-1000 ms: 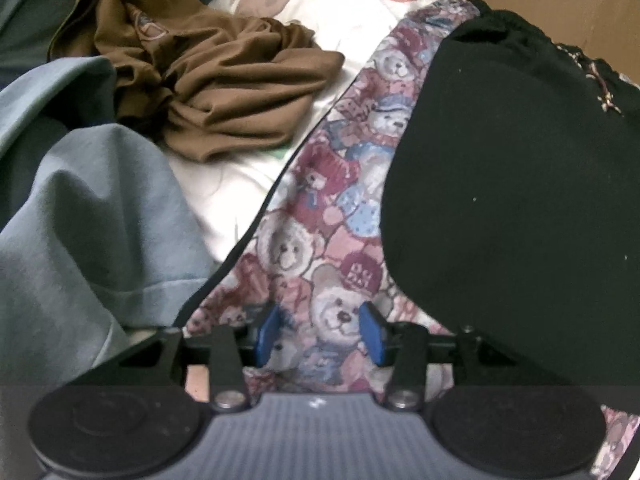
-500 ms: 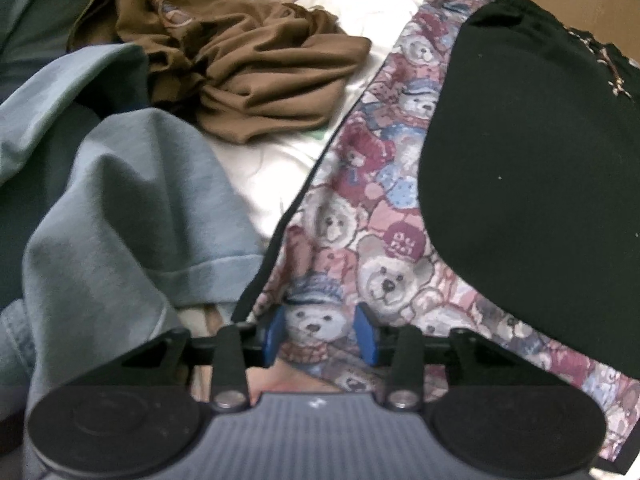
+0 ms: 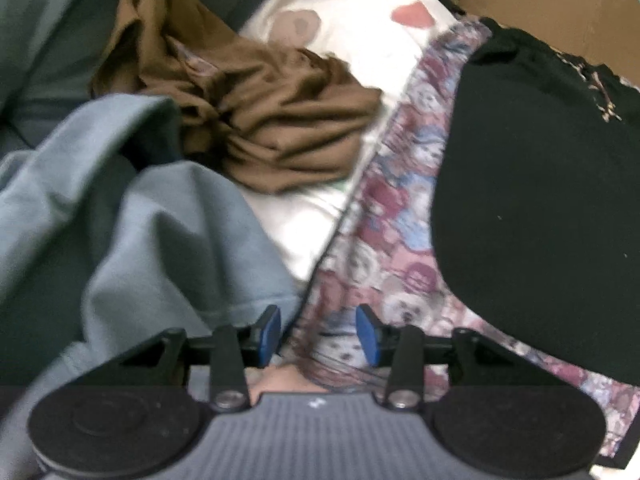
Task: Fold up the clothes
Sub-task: 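Move the left gripper down to the bear-print-trimmed edge of the black shorts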
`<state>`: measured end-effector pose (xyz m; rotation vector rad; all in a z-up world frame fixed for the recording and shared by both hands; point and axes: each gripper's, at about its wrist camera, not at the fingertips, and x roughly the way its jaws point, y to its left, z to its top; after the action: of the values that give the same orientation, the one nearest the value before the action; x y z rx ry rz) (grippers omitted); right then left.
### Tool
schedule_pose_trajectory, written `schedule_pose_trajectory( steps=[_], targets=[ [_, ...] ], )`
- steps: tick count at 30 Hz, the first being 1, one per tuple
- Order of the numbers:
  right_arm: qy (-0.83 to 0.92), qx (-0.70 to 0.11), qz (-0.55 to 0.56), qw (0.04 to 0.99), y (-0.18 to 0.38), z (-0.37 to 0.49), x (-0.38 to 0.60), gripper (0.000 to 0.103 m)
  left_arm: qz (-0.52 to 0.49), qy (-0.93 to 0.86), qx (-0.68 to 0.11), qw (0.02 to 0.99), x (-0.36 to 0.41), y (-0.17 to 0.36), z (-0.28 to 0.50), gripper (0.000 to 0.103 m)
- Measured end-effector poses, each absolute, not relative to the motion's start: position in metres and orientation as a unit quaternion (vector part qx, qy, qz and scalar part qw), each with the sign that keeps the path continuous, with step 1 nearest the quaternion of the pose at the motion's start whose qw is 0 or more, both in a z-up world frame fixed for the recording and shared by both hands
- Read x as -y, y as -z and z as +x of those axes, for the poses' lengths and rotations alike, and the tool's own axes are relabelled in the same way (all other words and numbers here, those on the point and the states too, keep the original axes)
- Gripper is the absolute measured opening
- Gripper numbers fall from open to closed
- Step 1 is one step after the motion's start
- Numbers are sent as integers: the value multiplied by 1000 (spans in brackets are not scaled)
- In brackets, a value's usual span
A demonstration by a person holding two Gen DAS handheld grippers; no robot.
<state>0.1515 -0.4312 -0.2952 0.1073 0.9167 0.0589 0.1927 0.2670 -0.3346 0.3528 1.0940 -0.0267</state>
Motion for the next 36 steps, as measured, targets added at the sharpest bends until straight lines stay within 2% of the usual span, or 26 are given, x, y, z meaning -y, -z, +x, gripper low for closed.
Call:
schedule_pose_trajectory(
  steps=[3,6,25,29,36],
  targets=[
    [-38,-428,60,901,286,151,428,37,166,7,-511,843,-275,327,196,45],
    [-43,-423,63,903,282,152,424,44,171,0,-506,846,-284,324,198,47],
    [-87,-448,51,888,290,146,394,44,166,37,-513,842,-292,345,198,46],
    [-93,-449,54,887,290,146,391,44,158,40,-524,836,-290,349,200,41],
    [-89,-453,52,885,294,147,392,44,147,46,-534,832,-290,351,200,19]
  ],
)
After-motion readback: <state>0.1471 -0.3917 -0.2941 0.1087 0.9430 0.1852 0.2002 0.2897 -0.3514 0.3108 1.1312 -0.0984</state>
